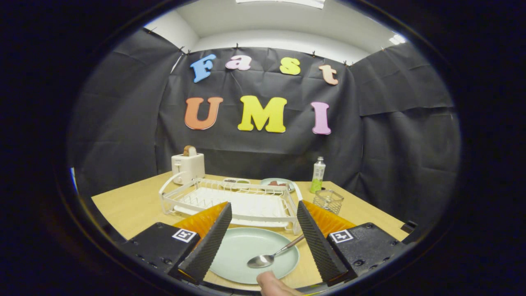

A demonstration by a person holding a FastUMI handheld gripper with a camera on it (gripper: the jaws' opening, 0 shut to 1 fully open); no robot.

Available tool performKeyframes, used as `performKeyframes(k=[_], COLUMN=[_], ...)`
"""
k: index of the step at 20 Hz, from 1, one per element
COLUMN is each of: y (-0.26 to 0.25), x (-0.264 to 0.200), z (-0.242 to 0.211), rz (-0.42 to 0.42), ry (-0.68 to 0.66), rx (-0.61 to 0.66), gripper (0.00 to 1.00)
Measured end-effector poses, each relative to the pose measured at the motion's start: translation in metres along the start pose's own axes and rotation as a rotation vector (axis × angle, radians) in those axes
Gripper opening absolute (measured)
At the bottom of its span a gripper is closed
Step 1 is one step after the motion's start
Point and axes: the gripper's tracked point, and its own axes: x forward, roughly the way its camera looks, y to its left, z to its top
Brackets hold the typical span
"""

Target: Take the plate from the dish rack, then take the spoon from the basket and place it into the plate.

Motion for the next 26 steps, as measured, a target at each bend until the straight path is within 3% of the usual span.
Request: performKeyframes(k=[6, 12, 22, 26], y=[-0.007, -0.02, -0.01, -0.017], x=[-0.032, -0.06, -0.068, -0.064], z=[0.033, 0.052, 0.038, 0.038], rz=[0.023, -0.012, 0.043, 0.018], ry=[-0.008, -0.032, -0.014, -0.015], rx=[0.01, -0.007, 0.023, 0.008], gripper=[1.0, 1.0, 1.0, 1.0])
